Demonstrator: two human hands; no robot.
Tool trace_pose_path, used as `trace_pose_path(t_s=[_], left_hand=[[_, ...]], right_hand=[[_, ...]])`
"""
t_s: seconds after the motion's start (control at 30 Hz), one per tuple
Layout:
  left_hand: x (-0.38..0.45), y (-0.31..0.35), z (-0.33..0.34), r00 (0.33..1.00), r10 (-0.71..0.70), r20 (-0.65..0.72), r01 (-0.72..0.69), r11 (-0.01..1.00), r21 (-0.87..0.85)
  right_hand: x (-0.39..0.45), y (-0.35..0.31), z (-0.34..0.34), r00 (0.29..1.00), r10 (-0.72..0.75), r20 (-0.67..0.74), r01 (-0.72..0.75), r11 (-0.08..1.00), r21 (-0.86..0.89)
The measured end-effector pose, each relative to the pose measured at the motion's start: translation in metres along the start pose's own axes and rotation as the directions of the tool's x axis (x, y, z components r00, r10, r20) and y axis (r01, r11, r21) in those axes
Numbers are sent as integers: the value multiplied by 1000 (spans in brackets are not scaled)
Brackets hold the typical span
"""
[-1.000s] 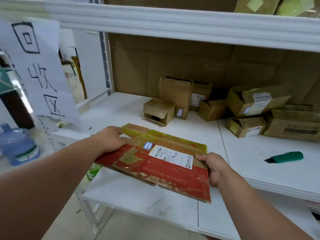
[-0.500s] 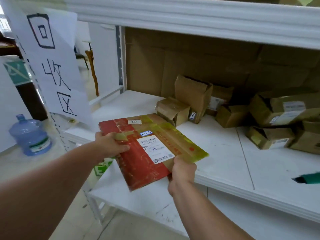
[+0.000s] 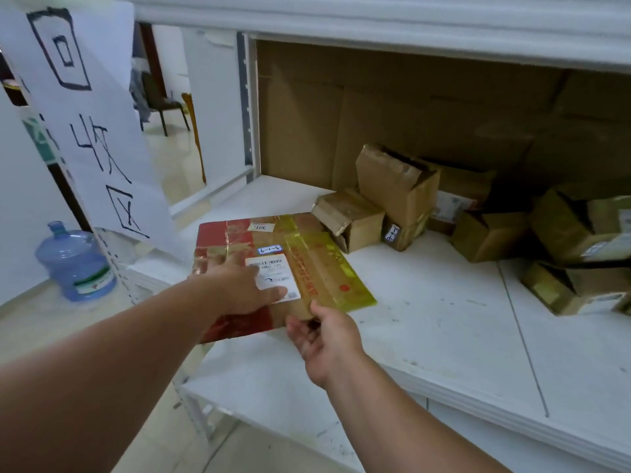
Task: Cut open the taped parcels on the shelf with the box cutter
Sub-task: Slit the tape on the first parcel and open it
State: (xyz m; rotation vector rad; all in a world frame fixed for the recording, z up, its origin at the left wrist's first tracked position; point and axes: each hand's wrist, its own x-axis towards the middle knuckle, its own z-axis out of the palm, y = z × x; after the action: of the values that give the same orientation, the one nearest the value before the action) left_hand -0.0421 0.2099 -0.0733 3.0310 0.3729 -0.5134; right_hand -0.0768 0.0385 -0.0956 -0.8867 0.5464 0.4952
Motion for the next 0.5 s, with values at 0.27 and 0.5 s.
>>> trace_pose_path(t_s=[0.27,0.5], left_hand=[[25,-37,-26,912,322,256,-336,942,14],[46,-49,-23,892,412,184,-452,820,351]], right_hand=[[30,12,43,997,22,71,-20,999,-29],[32,-47,41,990,-136,-32,50,556,-830]])
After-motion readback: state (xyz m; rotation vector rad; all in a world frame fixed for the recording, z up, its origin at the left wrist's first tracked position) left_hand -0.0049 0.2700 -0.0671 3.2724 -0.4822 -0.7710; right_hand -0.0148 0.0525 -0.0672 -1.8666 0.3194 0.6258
